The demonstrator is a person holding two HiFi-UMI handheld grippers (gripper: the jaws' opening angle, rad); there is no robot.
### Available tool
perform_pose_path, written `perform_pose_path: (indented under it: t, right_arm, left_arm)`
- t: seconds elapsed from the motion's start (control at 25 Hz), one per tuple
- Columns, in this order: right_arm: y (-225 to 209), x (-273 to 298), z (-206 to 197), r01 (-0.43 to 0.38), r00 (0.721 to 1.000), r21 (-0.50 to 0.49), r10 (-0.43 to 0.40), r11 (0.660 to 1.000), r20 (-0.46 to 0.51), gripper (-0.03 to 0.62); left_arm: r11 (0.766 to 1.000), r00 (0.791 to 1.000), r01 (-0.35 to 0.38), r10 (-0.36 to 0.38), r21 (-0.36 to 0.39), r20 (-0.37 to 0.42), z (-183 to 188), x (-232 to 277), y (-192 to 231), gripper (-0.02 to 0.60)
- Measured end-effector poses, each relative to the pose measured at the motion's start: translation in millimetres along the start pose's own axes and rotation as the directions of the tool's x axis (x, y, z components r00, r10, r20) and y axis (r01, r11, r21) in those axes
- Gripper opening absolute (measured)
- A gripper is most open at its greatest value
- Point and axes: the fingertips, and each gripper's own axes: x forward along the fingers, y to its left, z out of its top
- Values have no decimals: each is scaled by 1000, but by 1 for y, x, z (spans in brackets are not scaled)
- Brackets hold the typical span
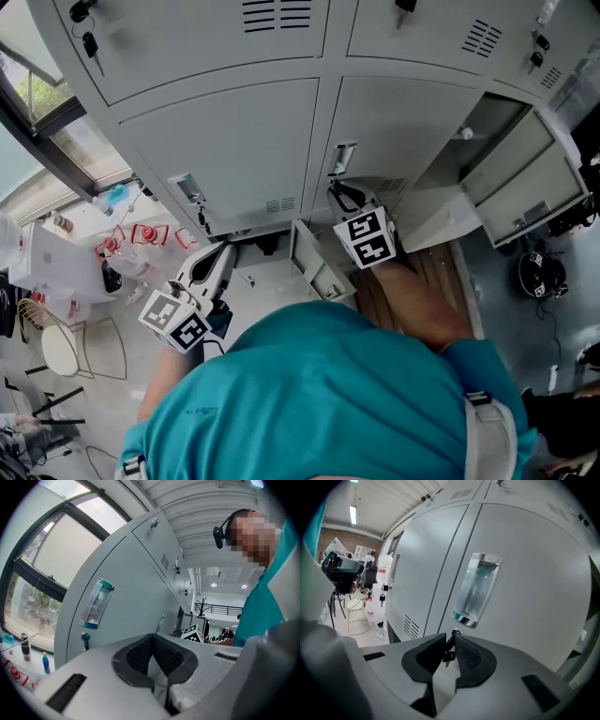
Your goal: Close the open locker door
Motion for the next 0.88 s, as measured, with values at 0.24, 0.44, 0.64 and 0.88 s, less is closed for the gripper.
perform_pose_path:
  t: [0.24,0.44,0.64,0.88]
  right_arm:
    - [-2,-2,0,-24,999,88,20,996,46,102]
    - [2,-21,12,-131,983,173,105,976,152,156]
    - [-8,-68,45,-277,912,275,162,921,377,154]
    - [-36,-116,74,-358,825,352,116,865,554,1]
  left_arm:
    - [1000,1000,-4,4,-1,6,2,-6,-1,5]
    - [1000,1000,-9,9,10,16,6,-9,-1,3]
    - [1000,999,-26,25,14,44,16,-11,3,3]
    - [997,992,-73,73,1,107,37,-10,10,5]
